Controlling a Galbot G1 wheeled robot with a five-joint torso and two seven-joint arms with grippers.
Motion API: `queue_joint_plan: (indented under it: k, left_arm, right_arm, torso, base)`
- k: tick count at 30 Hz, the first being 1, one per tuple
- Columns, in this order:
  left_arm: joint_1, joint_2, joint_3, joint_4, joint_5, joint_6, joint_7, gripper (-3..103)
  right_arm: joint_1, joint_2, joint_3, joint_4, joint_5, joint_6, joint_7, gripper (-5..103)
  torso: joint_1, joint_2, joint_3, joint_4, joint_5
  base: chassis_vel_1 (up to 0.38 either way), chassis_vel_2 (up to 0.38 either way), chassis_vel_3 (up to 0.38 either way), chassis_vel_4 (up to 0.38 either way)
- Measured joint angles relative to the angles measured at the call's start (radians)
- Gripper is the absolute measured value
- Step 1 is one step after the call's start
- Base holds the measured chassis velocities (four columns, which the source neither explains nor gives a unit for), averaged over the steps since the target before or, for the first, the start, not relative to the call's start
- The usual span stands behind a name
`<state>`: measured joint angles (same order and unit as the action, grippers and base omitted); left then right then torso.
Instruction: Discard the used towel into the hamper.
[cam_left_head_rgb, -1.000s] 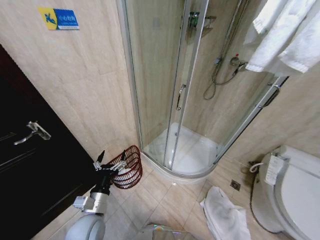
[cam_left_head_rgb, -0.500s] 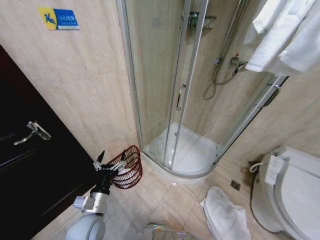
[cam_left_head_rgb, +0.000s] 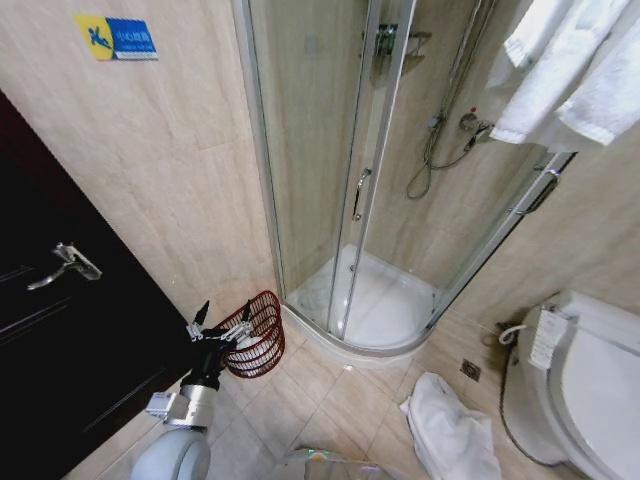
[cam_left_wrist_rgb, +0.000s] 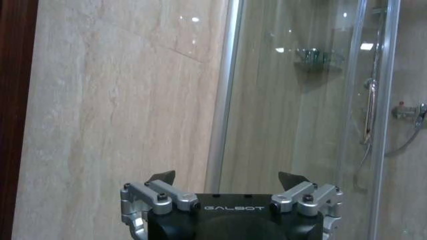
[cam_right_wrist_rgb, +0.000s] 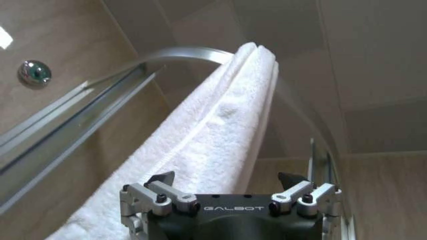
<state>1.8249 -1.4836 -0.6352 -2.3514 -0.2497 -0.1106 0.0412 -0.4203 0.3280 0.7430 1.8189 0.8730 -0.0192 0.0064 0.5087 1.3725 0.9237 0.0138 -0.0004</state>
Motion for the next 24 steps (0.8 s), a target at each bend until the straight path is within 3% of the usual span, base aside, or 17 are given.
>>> queue_joint_plan:
  k: [9, 17, 19, 21, 24]
  left_arm:
    - [0.000, 0.000, 0.000, 0.000, 0.000, 0.000, 0.000, 100]
    - [0.000, 0.000, 0.000, 0.000, 0.000, 0.000, 0.000, 100]
    - [0.000, 0.000, 0.000, 0.000, 0.000, 0.000, 0.000, 100]
    - [0.000, 0.000, 0.000, 0.000, 0.000, 0.000, 0.000, 100]
    - [0.000, 0.000, 0.000, 0.000, 0.000, 0.000, 0.000, 100]
  right_arm:
    - [0.009, -0.006, -0.005, -0.003, 0.020, -0.013, -0.006, 100]
    - [0.037, -0.008, 0.004, 0.062, 0.276, -0.121, -0.013, 100]
    - [0.023, 0.017, 0.001, 0.053, 0.275, -0.120, -0.038, 100]
    - [0.008, 0.060, -0.015, 0.022, 0.227, -0.099, -0.059, 100]
    - [0.006, 0.082, -0.028, -0.004, 0.181, -0.073, -0.069, 100]
  torso:
    - [0.000, 0.000, 0.000, 0.0001, 0.0005]
    - [0.000, 0.000, 0.000, -0.0002, -0.0008]
    - [0.000, 0.000, 0.000, -0.0003, -0.0017]
    - [0.000, 0.000, 0.000, 0.0003, 0.0020]
    - [0.000, 0.000, 0.000, 0.0003, 0.0018]
  base:
    - [0.000, 0.000, 0.000, 0.000]
    - [0.000, 0.000, 0.000, 0.000]
    - [0.000, 0.000, 0.000, 0.000]
    - [0.000, 0.000, 0.000, 0.000]
    - [0.000, 0.000, 0.000, 0.000]
